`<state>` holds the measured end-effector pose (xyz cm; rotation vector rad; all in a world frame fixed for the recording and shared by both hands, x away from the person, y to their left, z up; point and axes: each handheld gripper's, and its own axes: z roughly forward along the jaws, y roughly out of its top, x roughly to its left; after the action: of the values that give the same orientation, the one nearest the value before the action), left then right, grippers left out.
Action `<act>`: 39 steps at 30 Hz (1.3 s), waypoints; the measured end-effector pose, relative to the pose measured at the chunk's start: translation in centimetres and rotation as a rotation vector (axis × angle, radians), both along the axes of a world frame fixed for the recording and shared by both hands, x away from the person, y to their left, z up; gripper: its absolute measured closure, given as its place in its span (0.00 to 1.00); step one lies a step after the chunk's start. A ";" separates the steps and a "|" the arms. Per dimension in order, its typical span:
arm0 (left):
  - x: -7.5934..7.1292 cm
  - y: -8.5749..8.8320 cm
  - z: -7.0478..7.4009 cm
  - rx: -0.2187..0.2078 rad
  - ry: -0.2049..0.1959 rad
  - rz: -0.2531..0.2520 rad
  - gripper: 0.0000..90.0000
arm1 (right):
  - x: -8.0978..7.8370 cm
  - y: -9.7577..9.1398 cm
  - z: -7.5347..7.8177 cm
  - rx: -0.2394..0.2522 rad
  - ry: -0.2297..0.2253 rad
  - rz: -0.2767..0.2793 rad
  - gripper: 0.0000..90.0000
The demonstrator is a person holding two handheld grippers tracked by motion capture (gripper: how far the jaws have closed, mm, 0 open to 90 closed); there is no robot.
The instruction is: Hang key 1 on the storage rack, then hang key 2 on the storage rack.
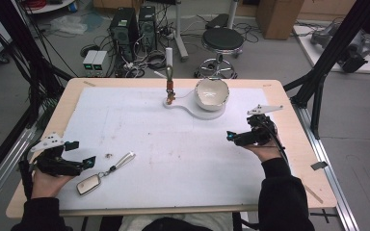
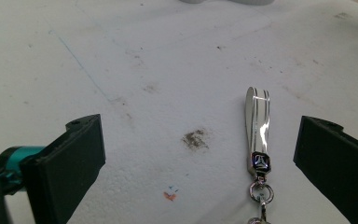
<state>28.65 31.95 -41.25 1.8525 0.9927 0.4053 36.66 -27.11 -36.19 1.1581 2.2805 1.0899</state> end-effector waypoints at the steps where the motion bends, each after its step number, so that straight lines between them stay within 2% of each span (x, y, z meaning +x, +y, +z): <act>1: 0.0 0.0 0.0 0.000 0.000 0.001 0.03 | -0.2 -0.1 -0.2 -0.010 0.002 -0.005 0.01; 8: 0.3 -0.6 0.1 0.013 0.001 -0.013 0.03 | -1.1 -1.0 -1.6 -0.001 0.008 -0.015 0.01; 13: 0.5 -1.4 0.4 0.027 0.002 -0.029 0.03 | -2.0 -1.8 -2.5 0.009 -0.003 -0.016 0.01; 25: 1.4 -3.0 0.6 0.067 0.016 -0.071 0.03 | -3.4 -2.8 -4.3 0.003 0.001 -0.019 0.01; 33: 2.2 -4.7 0.9 0.102 0.024 -0.116 0.03 | -3.9 -3.3 -5.1 0.007 0.006 -0.025 0.01; 39: 2.9 -6.1 1.0 0.113 0.029 -0.145 0.03 | -4.1 -3.7 -5.6 0.004 0.014 -0.035 0.01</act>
<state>31.51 25.80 -40.25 2.0233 0.8635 0.3538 32.51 -30.77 -41.79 1.2058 2.2607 1.0776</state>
